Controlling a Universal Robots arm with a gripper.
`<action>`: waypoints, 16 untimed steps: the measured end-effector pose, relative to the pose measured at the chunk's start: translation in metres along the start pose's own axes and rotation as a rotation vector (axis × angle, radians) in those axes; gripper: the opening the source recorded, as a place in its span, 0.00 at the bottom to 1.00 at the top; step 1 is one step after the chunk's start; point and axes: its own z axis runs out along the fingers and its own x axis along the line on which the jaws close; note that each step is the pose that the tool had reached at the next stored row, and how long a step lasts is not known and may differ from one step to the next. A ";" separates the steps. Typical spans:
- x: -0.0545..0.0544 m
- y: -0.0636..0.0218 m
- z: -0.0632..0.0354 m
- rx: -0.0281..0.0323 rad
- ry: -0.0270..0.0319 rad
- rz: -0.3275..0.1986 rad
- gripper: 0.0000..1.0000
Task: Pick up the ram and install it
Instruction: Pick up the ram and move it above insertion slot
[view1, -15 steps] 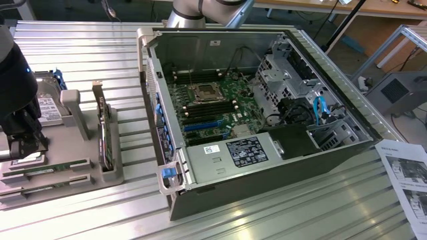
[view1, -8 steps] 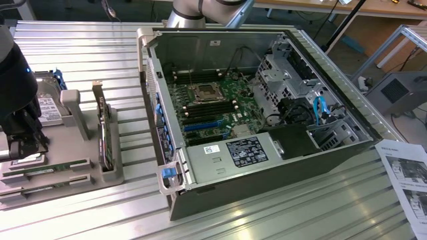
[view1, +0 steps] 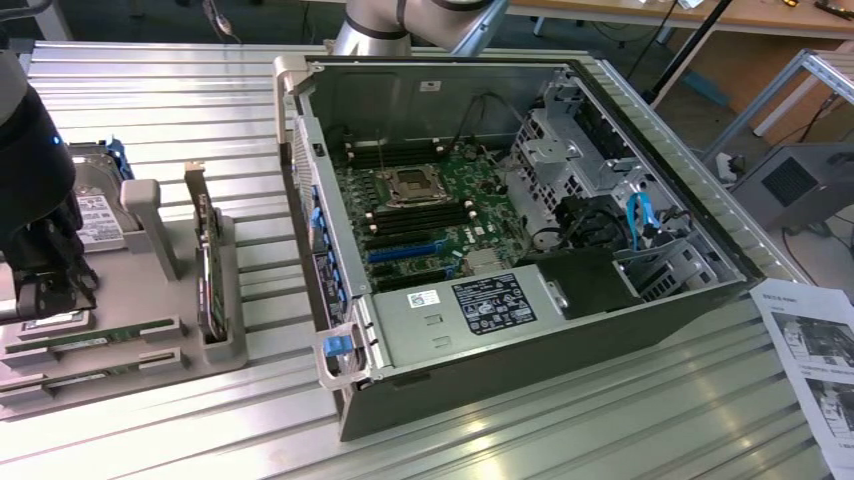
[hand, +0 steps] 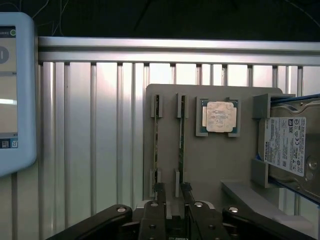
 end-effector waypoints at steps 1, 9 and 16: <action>0.000 0.0000 0.0000 0.0001 0.0000 0.000 0.25; 0.001 0.0003 0.0109 0.0000 0.0000 -0.003 0.25; 0.005 0.0017 0.0250 -0.0001 0.0000 -0.009 0.25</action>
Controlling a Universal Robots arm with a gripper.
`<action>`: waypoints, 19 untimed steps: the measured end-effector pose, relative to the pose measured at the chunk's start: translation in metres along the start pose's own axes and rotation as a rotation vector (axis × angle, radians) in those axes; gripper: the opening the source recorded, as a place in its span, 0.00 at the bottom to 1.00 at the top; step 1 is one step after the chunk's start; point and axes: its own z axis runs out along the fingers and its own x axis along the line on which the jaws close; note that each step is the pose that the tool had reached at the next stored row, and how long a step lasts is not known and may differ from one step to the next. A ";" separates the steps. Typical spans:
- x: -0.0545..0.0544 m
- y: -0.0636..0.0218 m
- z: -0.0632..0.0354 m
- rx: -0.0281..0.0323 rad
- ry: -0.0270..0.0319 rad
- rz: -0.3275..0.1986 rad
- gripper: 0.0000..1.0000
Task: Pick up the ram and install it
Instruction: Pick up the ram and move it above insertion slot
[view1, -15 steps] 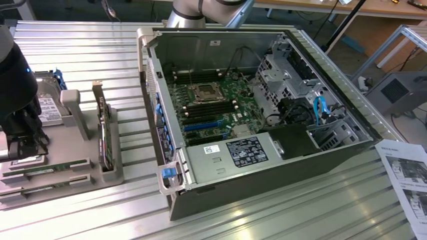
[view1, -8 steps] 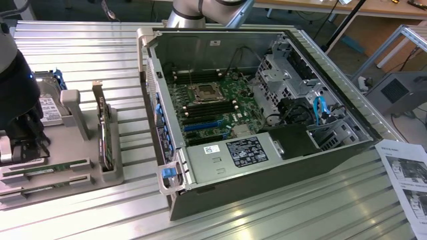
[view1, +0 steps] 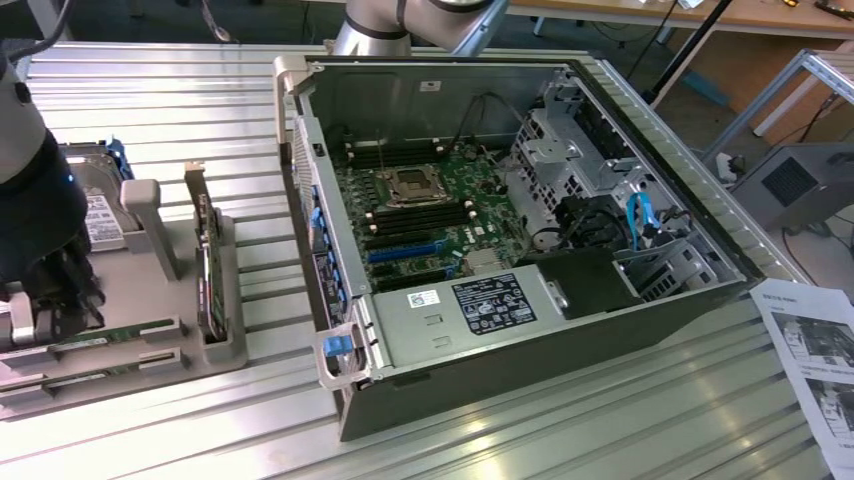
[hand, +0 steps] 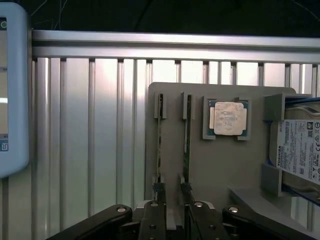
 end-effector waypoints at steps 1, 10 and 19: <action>0.000 0.0002 0.0018 -0.0001 0.0002 -0.001 0.25; 0.004 0.0014 0.0186 -0.0002 0.0001 -0.008 0.25; 0.007 0.0023 0.0435 -0.0004 0.0002 -0.017 0.25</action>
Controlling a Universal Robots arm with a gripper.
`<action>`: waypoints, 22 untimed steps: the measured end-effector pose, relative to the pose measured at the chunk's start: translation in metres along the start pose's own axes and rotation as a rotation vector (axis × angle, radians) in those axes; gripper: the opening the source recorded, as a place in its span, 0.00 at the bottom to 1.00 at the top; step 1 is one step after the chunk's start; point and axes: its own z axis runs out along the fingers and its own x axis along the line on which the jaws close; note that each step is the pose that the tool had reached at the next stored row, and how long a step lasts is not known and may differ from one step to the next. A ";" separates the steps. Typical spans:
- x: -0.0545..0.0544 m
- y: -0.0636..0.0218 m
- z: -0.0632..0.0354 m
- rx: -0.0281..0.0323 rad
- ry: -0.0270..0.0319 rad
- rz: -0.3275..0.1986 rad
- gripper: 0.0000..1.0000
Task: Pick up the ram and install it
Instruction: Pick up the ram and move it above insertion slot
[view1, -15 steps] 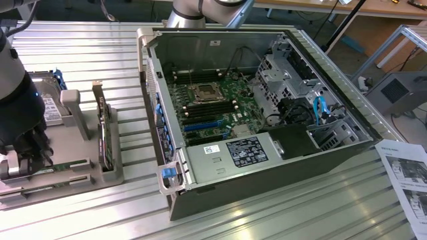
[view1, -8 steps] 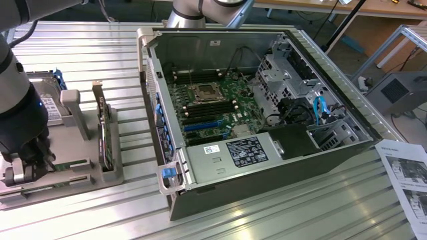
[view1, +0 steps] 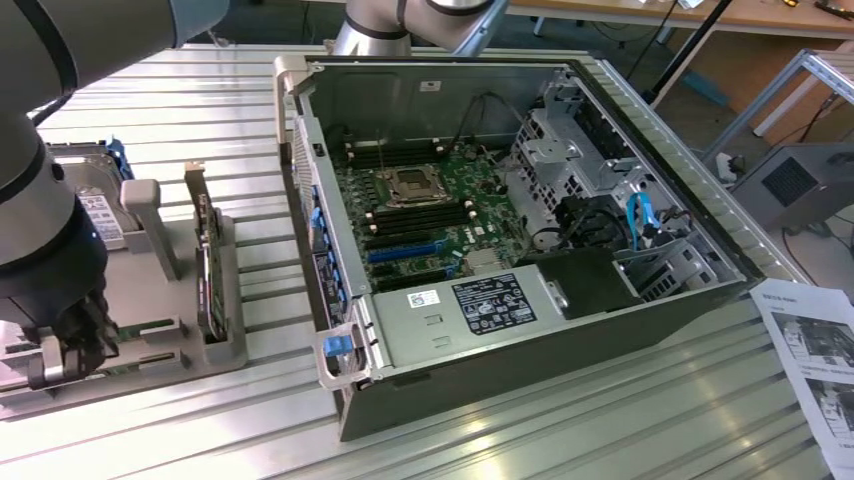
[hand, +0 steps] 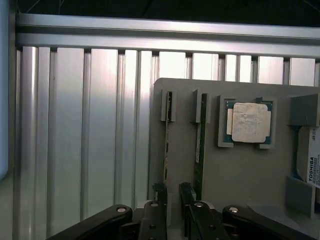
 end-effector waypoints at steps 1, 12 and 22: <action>0.000 0.0001 0.0038 -0.0001 0.0001 -0.001 0.25; 0.006 0.0006 0.0310 -0.0005 0.0003 -0.016 0.25; 0.006 0.0005 0.0380 -0.0005 0.0003 -0.018 0.25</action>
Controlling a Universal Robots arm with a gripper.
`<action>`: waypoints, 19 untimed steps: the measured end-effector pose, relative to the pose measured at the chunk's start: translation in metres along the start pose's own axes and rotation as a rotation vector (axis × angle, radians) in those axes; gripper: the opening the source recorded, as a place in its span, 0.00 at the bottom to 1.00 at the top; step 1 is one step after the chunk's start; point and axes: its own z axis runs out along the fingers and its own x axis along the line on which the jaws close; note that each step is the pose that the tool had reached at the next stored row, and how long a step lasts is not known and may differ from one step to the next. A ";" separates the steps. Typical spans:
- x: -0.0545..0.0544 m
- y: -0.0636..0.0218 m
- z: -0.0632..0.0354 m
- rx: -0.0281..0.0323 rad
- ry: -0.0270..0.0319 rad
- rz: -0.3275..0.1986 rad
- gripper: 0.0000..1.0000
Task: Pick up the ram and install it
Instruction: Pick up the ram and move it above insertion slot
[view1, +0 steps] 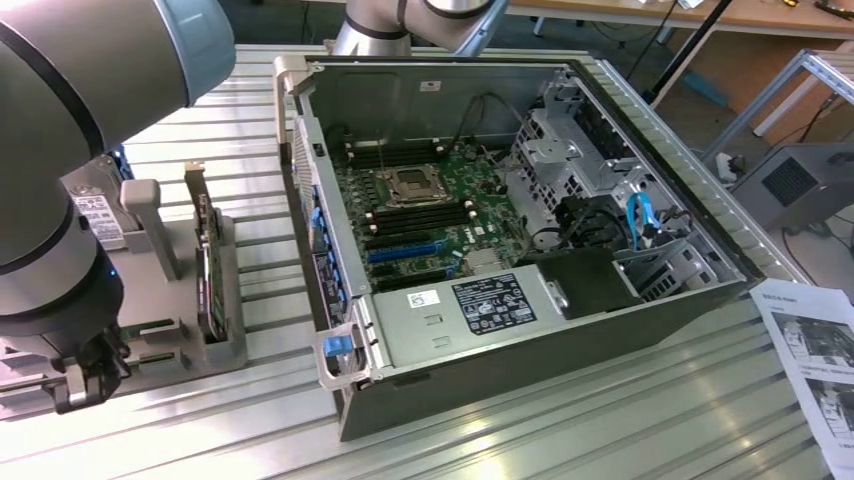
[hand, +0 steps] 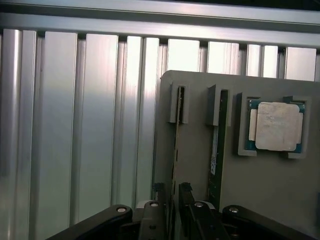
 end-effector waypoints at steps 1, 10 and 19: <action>0.000 0.0000 0.0023 0.0001 0.0000 0.000 0.25; -0.002 -0.0002 0.0042 0.0000 0.0000 0.000 0.25; -0.002 -0.0002 0.0073 0.0000 0.0000 0.000 0.25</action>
